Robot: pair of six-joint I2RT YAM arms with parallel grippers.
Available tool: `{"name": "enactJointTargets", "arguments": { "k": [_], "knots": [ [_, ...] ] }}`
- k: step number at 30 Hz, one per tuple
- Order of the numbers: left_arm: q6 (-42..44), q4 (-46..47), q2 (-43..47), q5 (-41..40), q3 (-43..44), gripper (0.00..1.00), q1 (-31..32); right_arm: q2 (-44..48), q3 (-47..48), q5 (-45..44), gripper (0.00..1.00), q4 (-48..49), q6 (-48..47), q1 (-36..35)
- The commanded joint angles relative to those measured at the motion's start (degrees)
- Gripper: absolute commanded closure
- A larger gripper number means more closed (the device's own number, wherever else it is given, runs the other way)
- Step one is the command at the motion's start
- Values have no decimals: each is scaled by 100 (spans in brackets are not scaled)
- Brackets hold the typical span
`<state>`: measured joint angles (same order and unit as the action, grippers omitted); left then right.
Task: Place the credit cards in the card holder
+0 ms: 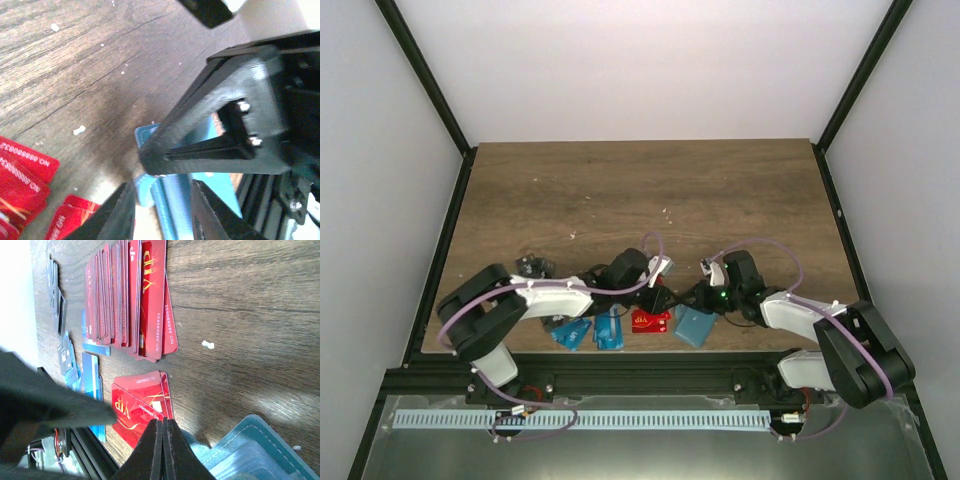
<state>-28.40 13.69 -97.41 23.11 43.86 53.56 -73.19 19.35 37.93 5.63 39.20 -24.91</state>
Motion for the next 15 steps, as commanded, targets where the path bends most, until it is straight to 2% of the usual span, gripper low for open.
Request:
{"name": "enactJointTargets", "arguments": {
  "k": [1, 4, 10, 15],
  "knots": [
    [247, -622, 632, -984, -25, 74, 400, -42, 138, 36, 99, 15, -122, -24],
    [394, -927, 777, -1032, 98, 84, 717, -71, 172, 60, 99, -13, -127, -27],
    [578, -1044, 505, -956, 281, 86, 1172, -43, 236, 74, 99, -54, -70, -31],
    [307, -1219, 42, -1737, 325, 95, 1209, 90, 363, 107, 99, -232, 35, -45]
  ]
}}
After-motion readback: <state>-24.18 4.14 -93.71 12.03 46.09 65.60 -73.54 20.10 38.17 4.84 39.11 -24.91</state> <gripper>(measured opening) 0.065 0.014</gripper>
